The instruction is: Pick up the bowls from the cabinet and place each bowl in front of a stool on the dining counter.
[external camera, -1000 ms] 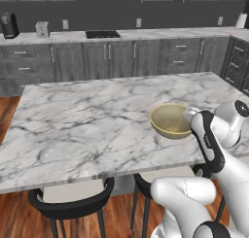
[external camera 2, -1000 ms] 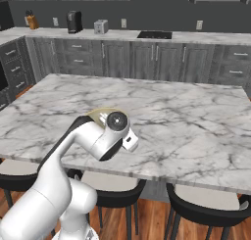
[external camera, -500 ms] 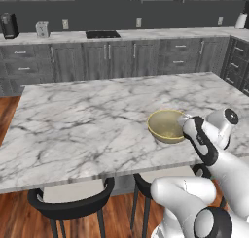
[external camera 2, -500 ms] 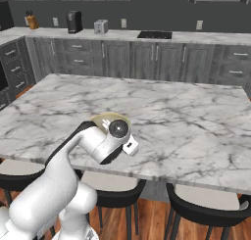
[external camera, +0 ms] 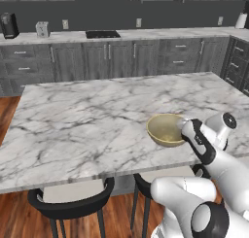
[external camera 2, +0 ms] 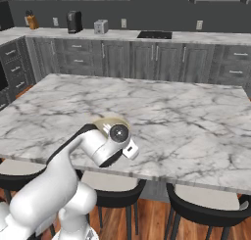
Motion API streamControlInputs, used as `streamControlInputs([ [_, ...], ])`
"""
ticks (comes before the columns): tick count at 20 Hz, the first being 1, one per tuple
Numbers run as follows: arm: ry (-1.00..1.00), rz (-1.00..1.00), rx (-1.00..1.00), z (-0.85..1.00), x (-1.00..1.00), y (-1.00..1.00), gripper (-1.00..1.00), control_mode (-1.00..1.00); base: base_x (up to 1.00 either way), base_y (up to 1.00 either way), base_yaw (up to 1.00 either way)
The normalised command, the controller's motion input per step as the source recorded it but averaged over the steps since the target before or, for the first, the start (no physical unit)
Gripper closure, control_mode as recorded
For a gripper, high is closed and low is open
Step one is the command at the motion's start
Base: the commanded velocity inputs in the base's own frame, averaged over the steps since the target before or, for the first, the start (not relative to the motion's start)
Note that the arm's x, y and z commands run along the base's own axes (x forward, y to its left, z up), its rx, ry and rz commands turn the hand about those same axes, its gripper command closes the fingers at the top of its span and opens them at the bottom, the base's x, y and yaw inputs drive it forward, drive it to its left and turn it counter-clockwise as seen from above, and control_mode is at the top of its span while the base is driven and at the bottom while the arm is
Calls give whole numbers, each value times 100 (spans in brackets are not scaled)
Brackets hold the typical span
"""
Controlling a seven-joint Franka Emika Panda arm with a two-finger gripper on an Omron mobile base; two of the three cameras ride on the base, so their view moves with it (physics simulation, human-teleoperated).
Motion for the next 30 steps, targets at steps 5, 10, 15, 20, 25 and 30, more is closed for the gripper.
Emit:
streamControlInputs([
  [5,2,0,0,-24,0,-10,100,-100,0,0,0],
  [10,2,0,0,-32,14,-21,100,-100,0,0,0],
  [15,1,0,0,-29,23,-7,100,-100,0,0,0],
  [20,2,0,0,-23,39,-2,100,-100,0,0,0],
  [25,3,0,0,-15,27,-14,100,-100,0,0,0],
  [30,2,0,0,9,-6,-12,-100,-100,0,0,0],
])
